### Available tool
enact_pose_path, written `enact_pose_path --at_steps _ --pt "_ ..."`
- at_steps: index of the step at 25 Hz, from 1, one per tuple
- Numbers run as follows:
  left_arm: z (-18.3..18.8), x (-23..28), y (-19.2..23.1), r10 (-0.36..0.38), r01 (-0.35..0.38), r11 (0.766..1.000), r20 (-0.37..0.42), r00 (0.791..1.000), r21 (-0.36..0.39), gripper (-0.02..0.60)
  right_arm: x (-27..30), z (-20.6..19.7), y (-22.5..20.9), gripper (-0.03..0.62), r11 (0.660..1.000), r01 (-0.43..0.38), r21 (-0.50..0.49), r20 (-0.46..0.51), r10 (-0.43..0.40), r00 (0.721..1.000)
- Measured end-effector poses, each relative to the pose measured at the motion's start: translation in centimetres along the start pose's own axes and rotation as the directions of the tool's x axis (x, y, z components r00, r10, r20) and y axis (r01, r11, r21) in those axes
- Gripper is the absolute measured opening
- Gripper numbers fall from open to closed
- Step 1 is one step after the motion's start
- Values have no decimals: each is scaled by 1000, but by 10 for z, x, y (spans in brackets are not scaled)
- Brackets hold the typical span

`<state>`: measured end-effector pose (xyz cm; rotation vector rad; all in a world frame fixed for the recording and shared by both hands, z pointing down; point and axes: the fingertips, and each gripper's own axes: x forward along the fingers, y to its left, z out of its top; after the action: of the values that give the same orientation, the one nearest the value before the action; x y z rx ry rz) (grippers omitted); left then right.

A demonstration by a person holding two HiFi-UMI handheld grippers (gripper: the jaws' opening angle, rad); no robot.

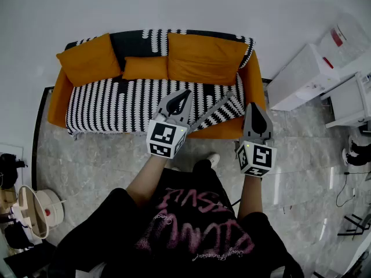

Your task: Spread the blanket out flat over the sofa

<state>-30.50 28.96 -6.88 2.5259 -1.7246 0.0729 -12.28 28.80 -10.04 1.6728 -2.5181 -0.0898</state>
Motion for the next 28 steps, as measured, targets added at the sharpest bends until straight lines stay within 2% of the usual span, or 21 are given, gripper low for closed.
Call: enact_pose_path --at_steps 14,21,28 --pt "2 6 2 -2 2 1000 3 1000 -14 14 4 0 -4 20 1000 -6 -17 -9 6 1000" --pt "-12 -4 0 -23 23 1000 -13 1000 -21 14 -15 7 -3 20 1000 7 13 48 -7 999" --pt "-20 -11 -8 -54 53 998 -21 998 -43 14 -39 2 -8 20 998 55 -32 15 -55 998"
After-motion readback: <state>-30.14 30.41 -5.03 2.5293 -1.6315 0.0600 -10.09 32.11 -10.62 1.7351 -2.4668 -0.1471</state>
